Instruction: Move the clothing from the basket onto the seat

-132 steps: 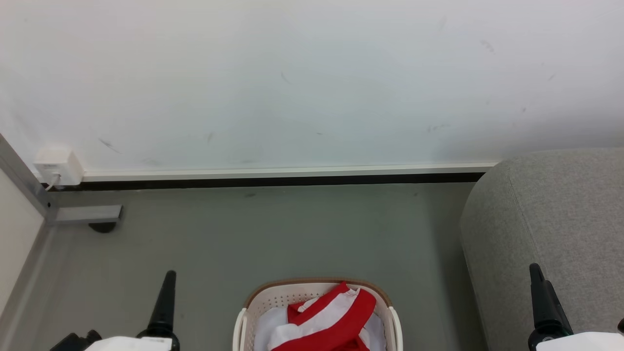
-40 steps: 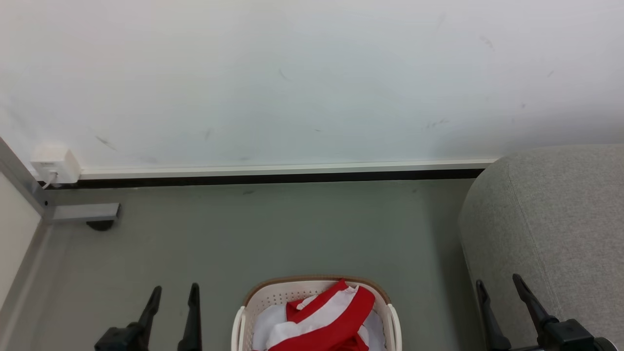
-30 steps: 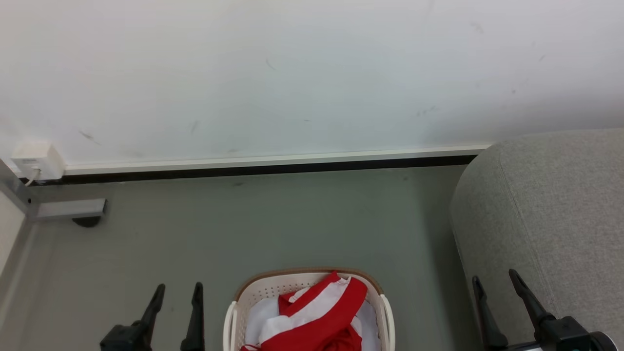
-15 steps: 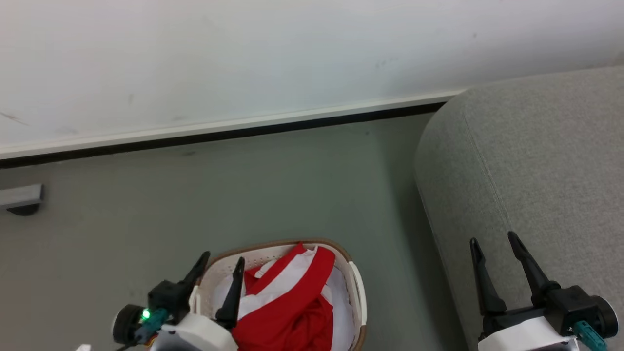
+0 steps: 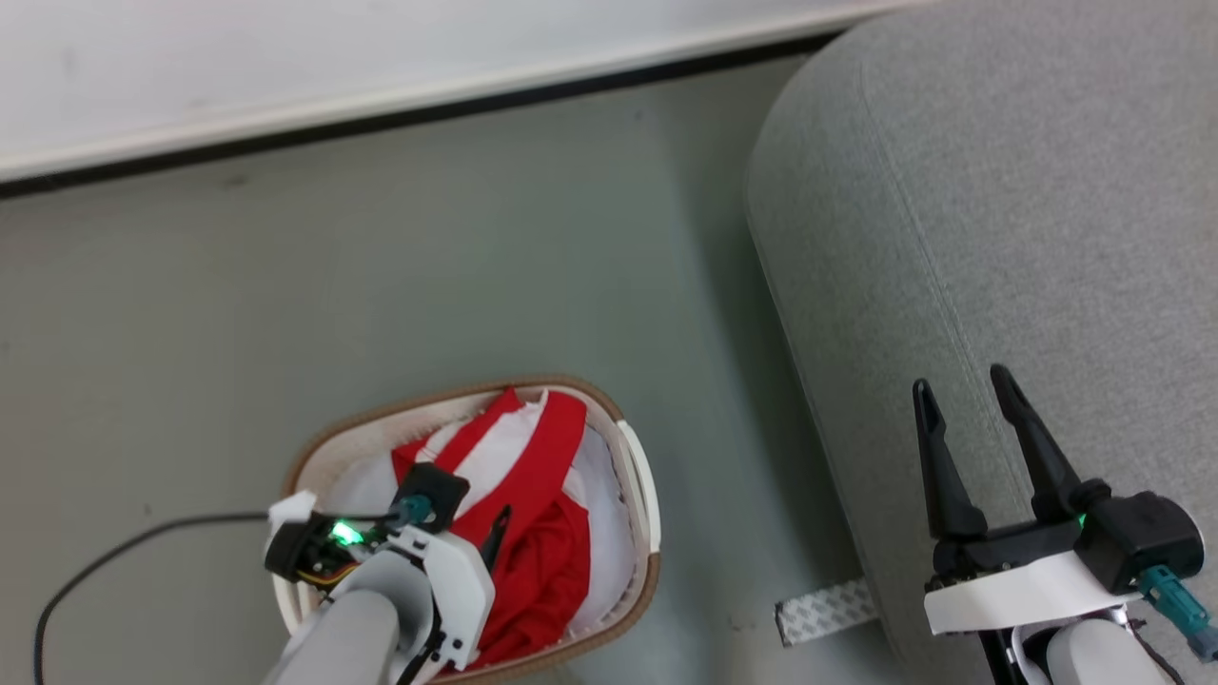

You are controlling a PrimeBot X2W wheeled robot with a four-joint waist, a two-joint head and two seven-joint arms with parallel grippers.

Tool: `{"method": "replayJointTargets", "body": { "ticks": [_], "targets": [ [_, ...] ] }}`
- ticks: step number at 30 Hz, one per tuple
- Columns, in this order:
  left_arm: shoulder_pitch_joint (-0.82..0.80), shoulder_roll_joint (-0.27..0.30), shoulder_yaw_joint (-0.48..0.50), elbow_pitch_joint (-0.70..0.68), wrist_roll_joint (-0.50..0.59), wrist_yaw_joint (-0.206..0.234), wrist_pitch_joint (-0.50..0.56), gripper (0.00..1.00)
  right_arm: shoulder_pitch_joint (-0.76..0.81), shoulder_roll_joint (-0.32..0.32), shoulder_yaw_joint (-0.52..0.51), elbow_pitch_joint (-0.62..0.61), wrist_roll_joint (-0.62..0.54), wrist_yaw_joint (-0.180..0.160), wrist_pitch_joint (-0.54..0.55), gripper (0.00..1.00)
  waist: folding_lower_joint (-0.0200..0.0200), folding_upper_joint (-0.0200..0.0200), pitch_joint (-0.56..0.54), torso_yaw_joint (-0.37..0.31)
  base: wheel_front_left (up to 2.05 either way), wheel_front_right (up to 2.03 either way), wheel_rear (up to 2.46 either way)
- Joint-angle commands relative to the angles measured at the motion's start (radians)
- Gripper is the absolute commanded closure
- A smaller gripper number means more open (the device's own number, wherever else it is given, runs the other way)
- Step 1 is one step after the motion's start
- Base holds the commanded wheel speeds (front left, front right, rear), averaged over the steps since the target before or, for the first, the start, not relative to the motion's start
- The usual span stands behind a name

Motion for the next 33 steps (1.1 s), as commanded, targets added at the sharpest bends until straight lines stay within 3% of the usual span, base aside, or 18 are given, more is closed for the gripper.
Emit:
{"method": "replayJointTargets", "body": {
  "ticks": [1, 14, 21, 27, 28, 29, 33],
  "targets": [
    [-0.012, 0.011, -0.003, 0.012, 0.007, 0.002, 0.009, 0.0, -0.016, -0.003, 0.001, -0.008, 0.006, 0.0, 0.0, 0.0, -0.0002, -0.0001, 0.046, -0.022, 0.0, 0.0, 0.0],
    [-0.214, 0.005, -0.123, 0.252, 0.047, 0.002, 0.154, 0.0, -0.098, -0.003, 0.04, -0.056, 0.037, 0.0, 0.0, 0.0, -0.0002, -0.0001, 0.234, -0.037, 0.0, 0.0, 0.0],
    [-0.299, 0.009, -0.159, 0.311, 0.056, 0.006, 0.134, 0.0, -0.131, -0.003, 0.037, -0.091, 0.048, 0.0, 0.0, 0.0, -0.0002, -0.0001, 0.342, -0.044, 0.0, 0.0, 0.0],
    [-0.36, 0.006, -0.178, 0.344, 0.065, 0.036, 0.102, 0.0, -0.141, -0.003, 0.039, -0.113, 0.05, 0.0, 0.0, 0.0, -0.0002, -0.0001, 0.413, -0.042, 0.0, 0.0, 0.0],
    [-0.367, 0.006, -0.18, 0.35, 0.064, 0.04, 0.097, 0.63, -0.145, -0.003, 0.039, -0.114, 0.049, 0.0, 0.0, 0.0, -0.0002, -0.0001, 0.418, -0.042, 0.0, 0.0, 0.0],
    [-0.373, 0.005, -0.181, 0.353, 0.063, 0.045, 0.088, 1.0, -0.147, -0.003, 0.038, -0.115, 0.048, 0.0, 0.0, 0.0, -0.0002, -0.0001, 0.421, -0.04, 0.0, 0.0, 0.0],
    [-0.382, -0.01, -0.168, 0.365, 0.027, 0.045, 0.043, 1.0, -0.144, -0.003, 0.031, -0.105, 0.034, 0.0, 0.0, 0.0, -0.0002, -0.0001, 0.407, -0.021, 0.0, 0.0, 0.0]
  ]
}}
